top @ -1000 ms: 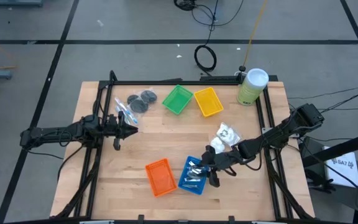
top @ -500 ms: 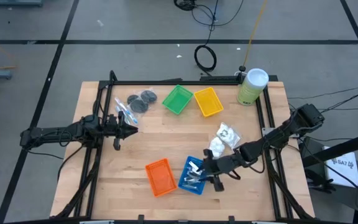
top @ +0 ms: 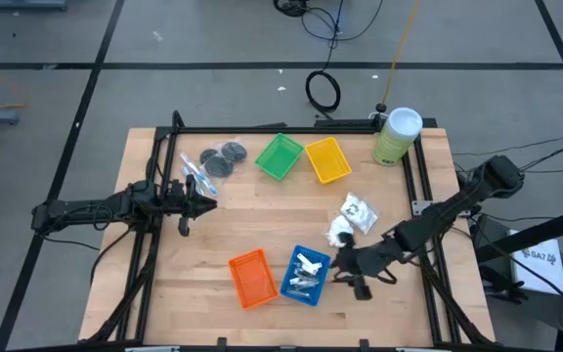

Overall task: Pick & Place Travel size toiletries
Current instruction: Put the silver nail cutter into the blue bin

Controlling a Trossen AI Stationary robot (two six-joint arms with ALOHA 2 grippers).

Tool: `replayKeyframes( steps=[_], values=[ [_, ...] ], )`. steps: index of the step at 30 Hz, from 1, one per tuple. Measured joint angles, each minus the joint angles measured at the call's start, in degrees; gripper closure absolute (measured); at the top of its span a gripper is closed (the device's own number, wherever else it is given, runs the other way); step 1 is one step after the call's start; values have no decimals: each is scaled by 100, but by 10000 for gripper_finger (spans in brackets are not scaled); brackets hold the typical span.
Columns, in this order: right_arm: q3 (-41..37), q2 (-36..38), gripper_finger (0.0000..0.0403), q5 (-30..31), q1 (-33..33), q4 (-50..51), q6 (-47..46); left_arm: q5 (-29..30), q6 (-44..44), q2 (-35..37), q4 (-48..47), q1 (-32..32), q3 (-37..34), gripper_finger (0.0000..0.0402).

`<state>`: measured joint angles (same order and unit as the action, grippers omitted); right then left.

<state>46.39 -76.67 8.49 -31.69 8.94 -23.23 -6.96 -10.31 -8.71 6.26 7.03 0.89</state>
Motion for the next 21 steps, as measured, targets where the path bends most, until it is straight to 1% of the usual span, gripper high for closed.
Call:
replayKeyframes(
  steps=[4, 6, 12, 15, 19, 21],
  values=[
    [-46, 130, 240, 370, -169, 1482, -755, -3, -1, 0, -13, 1, -1, 357],
    [-205, 126, 243, 381, -212, 1721, -975, -3, 1, -2, -19, 1, -1, 357],
    [-1046, 88, 248, 372, -160, 1093, -1049, -1, 1, 0, -8, -1, -1, 357],
    [-1412, 95, 248, 432, -100, 774, -916, -1, -1, -1, -9, -1, -1, 357],
    [-1753, 101, 250, 399, -14, 462, -916, -1, 0, 0, -10, -1, -1, 357],
    [-1786, 104, 250, 379, -19, 410, -971, -1, -1, 0, -8, -1, -1, 357]
  ],
)
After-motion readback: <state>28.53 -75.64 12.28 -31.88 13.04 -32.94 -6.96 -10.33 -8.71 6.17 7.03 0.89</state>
